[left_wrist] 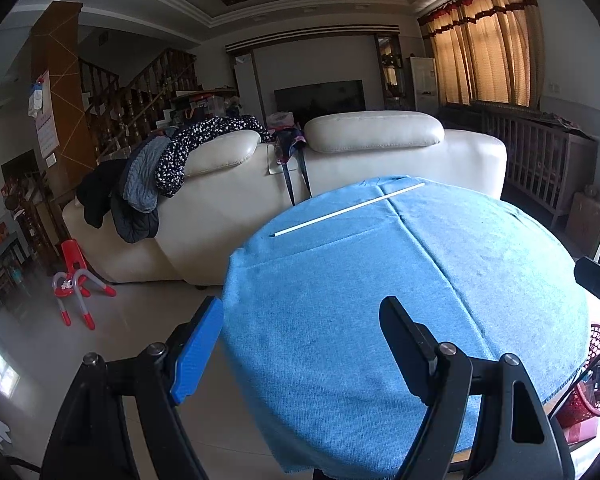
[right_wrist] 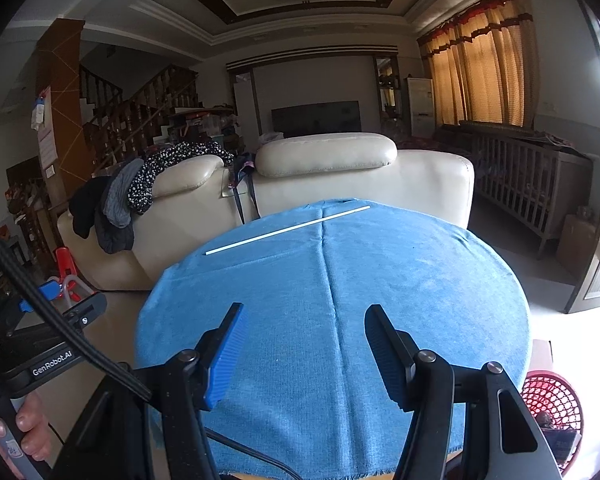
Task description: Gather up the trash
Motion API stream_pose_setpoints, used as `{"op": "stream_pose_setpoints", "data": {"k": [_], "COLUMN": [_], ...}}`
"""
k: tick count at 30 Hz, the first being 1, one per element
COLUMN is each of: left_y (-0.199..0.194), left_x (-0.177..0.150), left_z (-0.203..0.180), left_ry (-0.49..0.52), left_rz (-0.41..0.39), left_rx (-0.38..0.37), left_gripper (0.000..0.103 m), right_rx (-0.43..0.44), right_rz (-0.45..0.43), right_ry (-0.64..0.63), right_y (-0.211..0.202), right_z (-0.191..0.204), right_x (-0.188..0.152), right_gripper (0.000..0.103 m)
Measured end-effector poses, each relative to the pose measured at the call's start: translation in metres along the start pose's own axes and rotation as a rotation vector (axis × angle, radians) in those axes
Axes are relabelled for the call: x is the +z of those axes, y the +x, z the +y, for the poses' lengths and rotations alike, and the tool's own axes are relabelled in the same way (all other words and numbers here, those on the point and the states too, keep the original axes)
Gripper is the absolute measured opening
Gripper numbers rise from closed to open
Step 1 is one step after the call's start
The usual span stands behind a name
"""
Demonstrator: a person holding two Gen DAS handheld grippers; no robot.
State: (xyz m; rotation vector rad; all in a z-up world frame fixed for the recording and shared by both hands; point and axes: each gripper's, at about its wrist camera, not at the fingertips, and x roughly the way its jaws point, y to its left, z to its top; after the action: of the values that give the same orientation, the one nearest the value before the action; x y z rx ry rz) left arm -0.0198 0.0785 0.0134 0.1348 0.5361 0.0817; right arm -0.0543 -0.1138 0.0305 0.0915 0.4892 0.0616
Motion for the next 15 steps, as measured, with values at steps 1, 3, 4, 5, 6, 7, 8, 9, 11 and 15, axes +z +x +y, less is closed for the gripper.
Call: {"op": "stream_pose_setpoints", "data": {"k": [1,3,4,5,6,7,8,9,11,15], "left_y": [-0.0003,-0.0007,-0.0009,-0.0007,-0.0013,-0.0015,-0.0017,-0.0020,-0.0022,-0.0024], "left_x": [-0.0001,0.0001,0.0000,0.0000,0.0002,0.0001,0.0003,0.0002,0.0004,0.0004], "left_z": [0.0004,0.0006,0.0011,0.0011,0.0014,0.0017,0.0018,0.0019,0.0021,0.0022], "left_ry": [-0.001,-0.002,-0.004,-0.004,-0.005,-0.007,-0.008,-0.009,-0.008,-0.009], "left_rz": [-0.001,-0.001,-0.001,-0.002,-0.002,-0.001,-0.001,-0.001,-0.002,-0.002], "left_rx": [-0.001,0.000,0.000,-0.001,0.000,0.000,-0.001,-0.001,0.001,0.000], "left_gripper": [0.081,0.081,0.081,0.081,0.081,0.081,0.081,0.081,0.081,0.081], "right_rx": [0.000,0.000,0.000,0.000,0.000,0.000,-0.001,-0.001,-0.001,0.000], "right_rz": [-0.002,-0.002,-0.001,-0.002,-0.002,-0.002,-0.002,-0.002,-0.002,-0.001], "right_ry": [0.000,0.000,0.000,0.000,0.000,-0.001,-0.001,-0.002,-0.001,0.000], "right_y": [-0.0004,-0.0010,-0.0011,-0.0014,-0.0015,-0.0013,-0.0011,-0.0013,-0.0015,-0.0014], "right_z": [-0.0001,0.0000,0.0001,0.0001,0.0002,0.0002,0.0000,0.0001,0.0000,0.0001], "right_x": [0.0000,0.0000,-0.0002,-0.0003,-0.0002,-0.0001,0.0000,0.0001,0.0001,0.0001], "right_gripper": [0.065,0.065,0.065,0.065,0.065,0.065,0.065,0.065,0.065,0.065]}}
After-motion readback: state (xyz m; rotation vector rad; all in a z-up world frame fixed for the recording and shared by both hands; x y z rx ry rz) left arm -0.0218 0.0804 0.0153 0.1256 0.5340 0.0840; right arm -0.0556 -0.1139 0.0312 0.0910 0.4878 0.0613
